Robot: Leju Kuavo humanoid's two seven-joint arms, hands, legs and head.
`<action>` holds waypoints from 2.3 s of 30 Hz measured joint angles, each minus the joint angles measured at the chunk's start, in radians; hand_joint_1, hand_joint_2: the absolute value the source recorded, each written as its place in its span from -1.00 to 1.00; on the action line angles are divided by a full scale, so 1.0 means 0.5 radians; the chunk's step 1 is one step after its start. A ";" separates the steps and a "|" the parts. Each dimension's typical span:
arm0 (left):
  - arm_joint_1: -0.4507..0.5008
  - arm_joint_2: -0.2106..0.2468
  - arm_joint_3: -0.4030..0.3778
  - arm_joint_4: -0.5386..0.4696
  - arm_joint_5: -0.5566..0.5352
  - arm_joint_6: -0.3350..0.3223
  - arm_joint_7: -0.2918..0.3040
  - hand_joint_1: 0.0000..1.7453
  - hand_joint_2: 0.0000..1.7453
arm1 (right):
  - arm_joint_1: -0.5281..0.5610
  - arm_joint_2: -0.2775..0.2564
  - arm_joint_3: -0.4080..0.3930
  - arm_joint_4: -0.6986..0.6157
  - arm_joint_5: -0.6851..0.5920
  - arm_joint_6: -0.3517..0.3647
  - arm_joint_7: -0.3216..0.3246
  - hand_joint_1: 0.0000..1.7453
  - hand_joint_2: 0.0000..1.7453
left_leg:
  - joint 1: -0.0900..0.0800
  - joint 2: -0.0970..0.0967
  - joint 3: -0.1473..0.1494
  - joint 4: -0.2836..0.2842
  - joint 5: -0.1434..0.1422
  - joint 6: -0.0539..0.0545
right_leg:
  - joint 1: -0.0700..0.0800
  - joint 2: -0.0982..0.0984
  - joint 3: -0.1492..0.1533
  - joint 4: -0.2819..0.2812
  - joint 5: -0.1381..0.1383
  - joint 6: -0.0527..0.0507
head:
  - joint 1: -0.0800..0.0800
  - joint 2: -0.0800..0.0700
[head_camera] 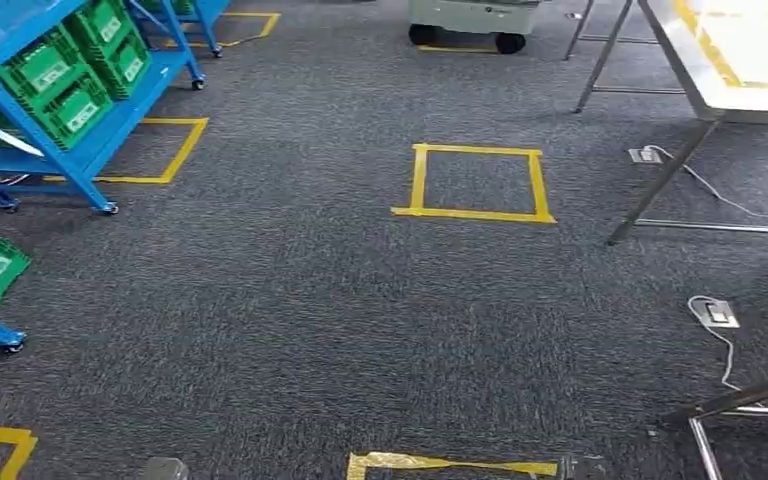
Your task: Take the parts from the cabinet and place them on the table.
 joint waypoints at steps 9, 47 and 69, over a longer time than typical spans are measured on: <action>0.006 0.003 -0.001 0.000 -0.014 0.005 0.000 -1.00 -1.00 | 0.004 0.005 0.011 -0.001 0.000 -0.006 0.003 -1.00 -1.00 | 0.013 0.226 -0.315 0.600 -0.285 -0.079 | 0.029 -0.250 0.016 -0.029 0.030 -0.080 | -0.020 0.000; -0.001 0.006 0.015 0.000 -0.075 0.020 0.001 -1.00 -1.00 | -0.002 0.010 0.051 -0.005 -0.017 -0.025 0.015 -1.00 -1.00 | 0.008 0.404 0.005 -0.019 0.010 -0.038 | 0.055 -0.417 0.066 -0.035 -0.020 -0.031 | -0.006 0.000; 0.001 0.009 0.052 0.000 -0.114 0.030 0.001 -1.00 -1.00 | 0.005 0.017 0.095 -0.005 -0.027 -0.034 0.021 -1.00 -1.00 | 0.022 0.217 -0.253 0.422 -0.202 -0.080 | 0.015 -0.182 0.011 -0.018 0.036 -0.072 | -0.033 0.000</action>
